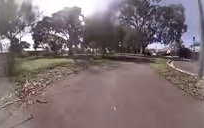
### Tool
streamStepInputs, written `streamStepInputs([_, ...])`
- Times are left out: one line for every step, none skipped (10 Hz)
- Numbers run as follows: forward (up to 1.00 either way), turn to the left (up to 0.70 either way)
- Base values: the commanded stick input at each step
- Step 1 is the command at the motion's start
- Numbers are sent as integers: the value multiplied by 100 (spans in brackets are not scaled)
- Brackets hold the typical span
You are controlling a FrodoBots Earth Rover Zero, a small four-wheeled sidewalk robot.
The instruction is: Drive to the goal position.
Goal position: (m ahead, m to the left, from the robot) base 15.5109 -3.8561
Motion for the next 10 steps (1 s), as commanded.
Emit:
streamStepInputs([70,-34])
streamStepInputs([70,-35])
streamStepInputs([70,-35])
streamStepInputs([70,0])
streamStepInputs([70,0])
streamStepInputs([70,0])
streamStepInputs([70,0])
streamStepInputs([70,0])
streamStepInputs([70,0])
streamStepInputs([70,0])
